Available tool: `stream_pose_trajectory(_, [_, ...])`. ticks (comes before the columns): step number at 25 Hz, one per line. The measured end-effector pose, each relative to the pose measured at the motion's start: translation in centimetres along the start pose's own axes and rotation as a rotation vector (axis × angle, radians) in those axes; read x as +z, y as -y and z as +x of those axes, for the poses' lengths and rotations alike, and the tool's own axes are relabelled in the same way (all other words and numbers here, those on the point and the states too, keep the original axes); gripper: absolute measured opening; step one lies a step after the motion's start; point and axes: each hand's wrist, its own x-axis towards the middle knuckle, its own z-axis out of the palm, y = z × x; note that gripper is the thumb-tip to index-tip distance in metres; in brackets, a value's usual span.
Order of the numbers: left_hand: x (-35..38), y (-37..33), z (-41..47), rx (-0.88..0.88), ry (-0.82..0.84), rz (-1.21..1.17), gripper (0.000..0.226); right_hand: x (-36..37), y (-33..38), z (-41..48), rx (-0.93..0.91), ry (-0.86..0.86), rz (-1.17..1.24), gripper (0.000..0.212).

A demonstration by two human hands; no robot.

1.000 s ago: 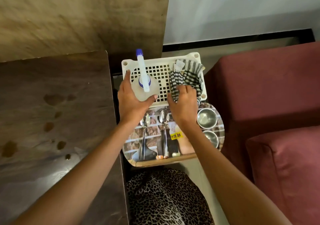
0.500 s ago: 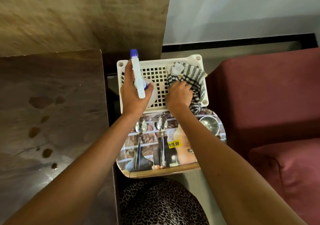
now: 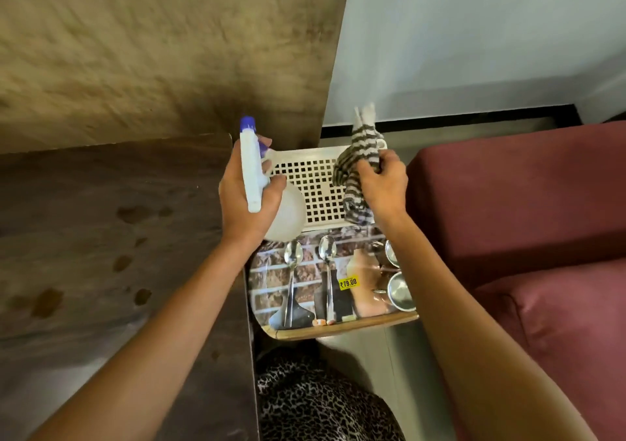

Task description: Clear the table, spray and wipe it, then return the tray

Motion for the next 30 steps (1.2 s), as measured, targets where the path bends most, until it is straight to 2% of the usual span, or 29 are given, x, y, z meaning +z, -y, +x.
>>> stream_pose_trajectory(1, [-1.2,-0.6,-0.8,-0.008,0.000,-0.018,0.048,0.0,1.0,-1.4,0.118,0.015,0.245,0.022])
stream_pose_trajectory(3, [-3.7,-1.2,-2.3,-0.045,-0.023,-0.016,0.049,0.1,2.5,-4.4,0.383,0.172,0.746,0.035])
stream_pose_trajectory(4, [-5.1,-1.2,-3.0,-0.068,-0.035,0.004,0.047,0.2,3.0,-5.9,0.466,0.251,0.923,0.033])
stream_pose_trajectory(6, [-8.3,-0.8,-4.8,-0.096,-0.046,0.087,0.039,0.9,3.3,-9.0,0.486,0.330,1.127,0.024])
stream_pose_trajectory(7, [-10.3,-0.5,-5.7,-0.101,-0.038,0.127,0.037,1.7,3.1,-10.7,0.451,0.336,1.153,0.023])
stream_pose_trajectory(9, [-14.5,0.1,-6.9,-0.142,-0.002,0.183,0.036,4.4,2.4,-14.0,0.415,0.287,1.058,0.036])
stream_pose_trajectory(11, [-18.5,0.8,-7.5,-0.222,0.025,0.233,0.036,7.7,2.5,-17.5,0.467,0.164,0.870,0.046])
stream_pose_trajectory(12, [-20.3,1.1,-7.7,-0.250,0.054,0.261,0.036,9.3,2.5,-19.2,0.489,0.111,0.797,0.044])
stream_pose_trajectory(15, [-24.1,1.6,-7.6,-0.313,0.153,0.325,0.031,12.5,2.5,-23.6,0.505,0.006,0.712,0.017])
stream_pose_trajectory(21, [-27.6,3.0,-6.8,-0.492,0.238,0.375,0.024,15.6,1.9,-28.9,0.508,-0.090,0.621,0.020])
stream_pose_trajectory(26, [-28.0,4.8,-5.6,-0.499,0.289,0.451,0.021,16.8,1.2,-30.1,0.460,-0.133,0.564,0.019])
stream_pose_trajectory(30, [-28.8,5.6,-5.5,-0.538,0.251,0.496,0.027,17.8,1.1,-30.2,0.431,-0.132,0.543,0.018])
